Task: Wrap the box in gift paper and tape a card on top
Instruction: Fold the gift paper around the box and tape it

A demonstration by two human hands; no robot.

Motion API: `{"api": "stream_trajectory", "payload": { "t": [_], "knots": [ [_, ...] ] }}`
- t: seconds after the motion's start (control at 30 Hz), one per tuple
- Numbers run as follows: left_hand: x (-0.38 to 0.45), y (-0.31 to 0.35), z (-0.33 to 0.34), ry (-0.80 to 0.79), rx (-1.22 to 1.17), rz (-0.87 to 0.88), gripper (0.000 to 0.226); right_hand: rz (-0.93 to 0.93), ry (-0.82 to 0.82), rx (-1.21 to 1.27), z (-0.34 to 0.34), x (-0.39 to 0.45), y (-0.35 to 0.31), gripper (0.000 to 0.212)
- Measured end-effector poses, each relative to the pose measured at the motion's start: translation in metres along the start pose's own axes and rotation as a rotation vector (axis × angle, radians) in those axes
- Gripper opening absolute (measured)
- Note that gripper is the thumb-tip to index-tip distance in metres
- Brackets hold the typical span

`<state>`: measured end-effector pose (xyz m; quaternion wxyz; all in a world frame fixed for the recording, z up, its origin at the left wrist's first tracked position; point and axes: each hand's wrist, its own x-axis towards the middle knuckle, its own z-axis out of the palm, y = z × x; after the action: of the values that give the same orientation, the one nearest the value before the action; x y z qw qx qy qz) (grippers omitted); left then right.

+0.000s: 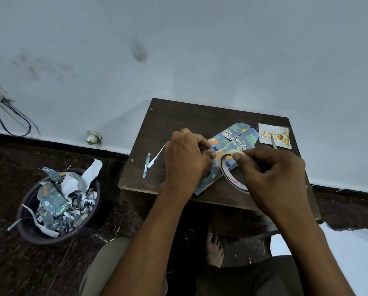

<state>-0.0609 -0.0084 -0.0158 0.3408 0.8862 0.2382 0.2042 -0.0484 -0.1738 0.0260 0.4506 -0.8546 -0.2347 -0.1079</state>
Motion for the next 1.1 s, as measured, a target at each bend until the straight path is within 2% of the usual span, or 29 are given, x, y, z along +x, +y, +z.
{"api": "stream_trajectory", "payload": {
  "t": [0.43,0.53,0.6,0.8,0.93,1.0,1.1],
  "knots": [
    [-0.004,0.002,-0.001,-0.049,0.15,0.014,0.036,-0.018,-0.033,-0.072,-0.002,-0.007,0.012,0.01],
    [-0.005,0.003,0.001,-0.034,0.179,0.019,0.035,0.004,-0.061,-0.092,-0.002,-0.01,0.016,0.031],
    [-0.005,0.002,0.001,-0.033,0.179,0.015,0.035,0.022,-0.072,-0.089,0.0,-0.011,0.018,0.037],
    [-0.006,0.001,-0.001,-0.056,0.176,0.031,0.038,0.105,-0.121,-0.126,0.004,-0.013,0.023,0.016],
    [-0.006,0.0,-0.003,-0.08,0.171,0.036,0.042,0.177,-0.206,-0.139,-0.004,-0.016,0.032,0.015],
    [-0.006,0.0,-0.003,-0.085,0.178,0.034,0.042,0.171,-0.236,-0.138,-0.008,-0.015,0.034,0.021],
    [-0.007,0.0,-0.003,-0.093,0.187,0.036,0.042,0.169,-0.277,-0.152,-0.009,-0.016,0.035,0.044]
  ]
}}
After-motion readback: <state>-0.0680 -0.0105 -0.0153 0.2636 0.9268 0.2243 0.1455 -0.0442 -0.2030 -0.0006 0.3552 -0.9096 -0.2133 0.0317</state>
